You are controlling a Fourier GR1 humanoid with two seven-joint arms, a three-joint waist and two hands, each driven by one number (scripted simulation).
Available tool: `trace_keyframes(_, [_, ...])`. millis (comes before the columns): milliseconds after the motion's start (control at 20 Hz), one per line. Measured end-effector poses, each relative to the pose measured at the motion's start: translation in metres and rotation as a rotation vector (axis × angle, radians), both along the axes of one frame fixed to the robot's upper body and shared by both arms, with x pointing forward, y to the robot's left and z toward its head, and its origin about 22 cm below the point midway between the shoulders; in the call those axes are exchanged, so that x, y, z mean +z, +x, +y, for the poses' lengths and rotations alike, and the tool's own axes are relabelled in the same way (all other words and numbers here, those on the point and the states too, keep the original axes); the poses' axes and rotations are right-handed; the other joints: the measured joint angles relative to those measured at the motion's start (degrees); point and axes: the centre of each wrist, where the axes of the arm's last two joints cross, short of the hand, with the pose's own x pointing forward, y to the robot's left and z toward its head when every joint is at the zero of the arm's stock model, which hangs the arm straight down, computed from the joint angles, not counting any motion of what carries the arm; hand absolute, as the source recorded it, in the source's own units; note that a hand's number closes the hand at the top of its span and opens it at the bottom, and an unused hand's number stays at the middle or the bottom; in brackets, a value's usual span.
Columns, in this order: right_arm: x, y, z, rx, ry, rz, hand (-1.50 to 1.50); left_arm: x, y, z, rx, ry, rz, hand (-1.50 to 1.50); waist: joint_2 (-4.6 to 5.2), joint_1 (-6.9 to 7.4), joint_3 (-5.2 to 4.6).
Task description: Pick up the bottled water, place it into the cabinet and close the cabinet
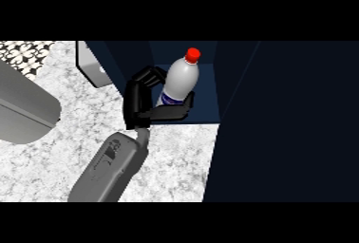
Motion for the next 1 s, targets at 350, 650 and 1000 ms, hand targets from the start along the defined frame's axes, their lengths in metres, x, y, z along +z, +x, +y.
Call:
trace_keyframes(350, [0.003, 0.002, -0.001, 0.003, -0.006, 0.004, -1.5, 0.005, 0.033, -0.009, 0.035, 0.092, 0.034, 1.5, 0.07, -0.24, -0.02])
trace_keyframes(650, [0.003, 0.005, -0.003, 0.011, -0.015, -0.007, -1.5, 0.003, 0.061, -0.009, 0.097, 0.157, 0.051, 1.5, 0.21, -0.57, -0.01])
trace_keyframes(1000, [0.002, 0.001, -0.004, 0.018, -0.013, -0.005, -1.5, -0.01, 0.078, -0.01, 0.168, 0.255, 0.093, 1.5, 0.37, -1.44, -0.02])
